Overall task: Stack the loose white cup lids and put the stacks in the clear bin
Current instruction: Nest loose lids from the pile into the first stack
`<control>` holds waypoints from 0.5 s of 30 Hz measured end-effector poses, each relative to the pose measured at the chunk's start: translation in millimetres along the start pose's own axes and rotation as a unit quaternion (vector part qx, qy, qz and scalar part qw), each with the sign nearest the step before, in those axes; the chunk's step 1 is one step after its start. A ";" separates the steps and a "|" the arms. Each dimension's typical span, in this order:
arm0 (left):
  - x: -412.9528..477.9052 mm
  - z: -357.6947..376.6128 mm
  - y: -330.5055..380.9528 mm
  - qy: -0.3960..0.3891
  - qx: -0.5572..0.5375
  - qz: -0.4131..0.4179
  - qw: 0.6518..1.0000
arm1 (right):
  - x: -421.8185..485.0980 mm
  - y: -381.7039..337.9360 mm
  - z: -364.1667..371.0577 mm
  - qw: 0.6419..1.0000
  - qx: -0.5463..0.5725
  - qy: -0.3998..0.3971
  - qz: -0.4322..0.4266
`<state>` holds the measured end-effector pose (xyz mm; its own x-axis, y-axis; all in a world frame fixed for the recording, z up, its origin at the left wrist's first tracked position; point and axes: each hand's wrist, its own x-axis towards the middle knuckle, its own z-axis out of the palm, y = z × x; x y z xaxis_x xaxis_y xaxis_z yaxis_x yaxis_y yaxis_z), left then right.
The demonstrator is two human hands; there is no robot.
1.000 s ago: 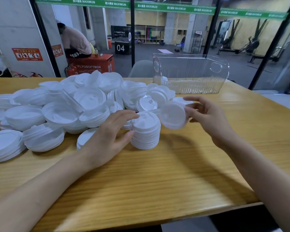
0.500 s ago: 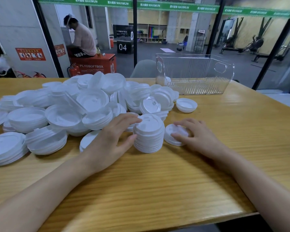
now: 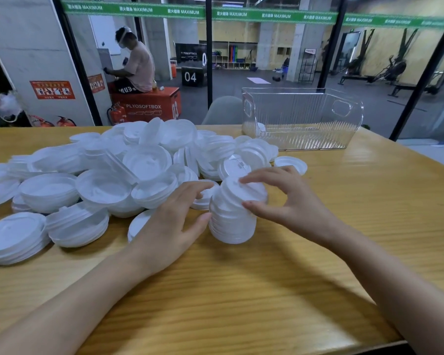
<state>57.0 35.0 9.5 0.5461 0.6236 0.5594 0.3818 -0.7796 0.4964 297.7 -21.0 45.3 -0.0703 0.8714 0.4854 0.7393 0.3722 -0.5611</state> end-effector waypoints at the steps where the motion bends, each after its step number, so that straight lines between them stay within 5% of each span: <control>1: -0.1 -0.1 0.0 0.002 -0.001 -0.006 1.000 | 3.3 -1.1 1.9 1.000 -0.007 -0.012 -0.001; 15: -0.4 -0.5 0.3 0.000 -0.009 -0.010 1.000 | 5.9 -2.3 14.1 0.998 -0.009 -0.055 0.002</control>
<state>56.6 34.6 9.8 0.5381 0.6386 0.5501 0.3788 -0.7662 0.5191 286.1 -12.3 40.1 -0.1409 0.9029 0.4060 0.7518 0.3644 -0.5495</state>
